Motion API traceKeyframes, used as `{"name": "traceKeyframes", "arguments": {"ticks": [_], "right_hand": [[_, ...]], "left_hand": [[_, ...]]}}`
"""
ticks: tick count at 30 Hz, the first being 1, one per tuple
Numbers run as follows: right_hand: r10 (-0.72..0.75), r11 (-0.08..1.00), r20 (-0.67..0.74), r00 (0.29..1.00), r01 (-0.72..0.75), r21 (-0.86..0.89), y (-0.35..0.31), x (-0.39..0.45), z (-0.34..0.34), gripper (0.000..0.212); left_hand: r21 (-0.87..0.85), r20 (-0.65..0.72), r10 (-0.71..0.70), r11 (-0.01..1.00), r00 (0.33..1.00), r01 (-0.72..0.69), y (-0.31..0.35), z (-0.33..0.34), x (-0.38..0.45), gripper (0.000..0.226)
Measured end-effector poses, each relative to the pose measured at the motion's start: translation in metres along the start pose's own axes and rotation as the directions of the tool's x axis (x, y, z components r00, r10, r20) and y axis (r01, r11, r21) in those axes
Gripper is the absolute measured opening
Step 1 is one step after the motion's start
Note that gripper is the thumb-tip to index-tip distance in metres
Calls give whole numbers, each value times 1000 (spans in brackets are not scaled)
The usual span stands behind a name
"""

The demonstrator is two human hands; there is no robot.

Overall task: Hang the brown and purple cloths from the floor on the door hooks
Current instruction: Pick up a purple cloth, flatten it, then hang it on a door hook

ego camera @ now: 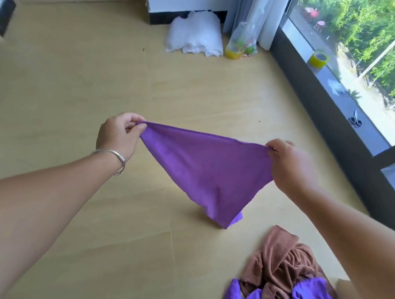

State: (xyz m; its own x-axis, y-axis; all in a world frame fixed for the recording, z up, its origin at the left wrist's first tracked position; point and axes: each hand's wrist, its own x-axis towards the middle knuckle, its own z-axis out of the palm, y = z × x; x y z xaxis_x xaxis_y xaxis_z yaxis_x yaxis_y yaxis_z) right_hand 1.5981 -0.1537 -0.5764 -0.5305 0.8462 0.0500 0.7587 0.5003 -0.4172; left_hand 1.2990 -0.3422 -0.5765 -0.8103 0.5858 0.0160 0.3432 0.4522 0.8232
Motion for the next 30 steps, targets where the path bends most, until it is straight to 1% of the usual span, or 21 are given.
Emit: {"name": "traceKeyframes", "arguments": {"ticks": [3,5,8,11,13,19,23,26,30], "right_hand": [[-39,999,73,997,38,19,-30,9,-28,31],[-62,998,67,996,60,24,-49,16,-44,29],[-82,996,28,996,83,-20,-79,27,-62,22],[-73,996,2,997,73,-58,-109,38,-73,17],[-93,994,-15,996,92,-64,-127,43,-77,16],[-119,993,-24,993,119,-19,-170,44,-80,13],[-128,990,10,992,127,69,-179,26,-77,12],[-135,986,92,987,125,106,-173,4,-71,13],[-133,984,200,971,106,141,-153,-46,-56,13]], "left_hand": [[69,-33,-10,998,999,12,19,-41,12,6],[82,-42,-17,996,999,20,28,-65,22,7],[-18,-70,-44,999,997,42,40,-89,36,16],[-110,-110,-78,992,991,66,44,-110,48,16],[-157,-127,-93,985,988,73,42,-125,53,13],[-176,-173,-115,981,978,85,34,-176,51,18],[-198,-184,-149,974,971,112,27,-195,28,13],[-202,-189,-191,967,963,152,19,-202,-4,13],[-149,-180,-246,964,952,221,-3,-201,-66,16]]}}
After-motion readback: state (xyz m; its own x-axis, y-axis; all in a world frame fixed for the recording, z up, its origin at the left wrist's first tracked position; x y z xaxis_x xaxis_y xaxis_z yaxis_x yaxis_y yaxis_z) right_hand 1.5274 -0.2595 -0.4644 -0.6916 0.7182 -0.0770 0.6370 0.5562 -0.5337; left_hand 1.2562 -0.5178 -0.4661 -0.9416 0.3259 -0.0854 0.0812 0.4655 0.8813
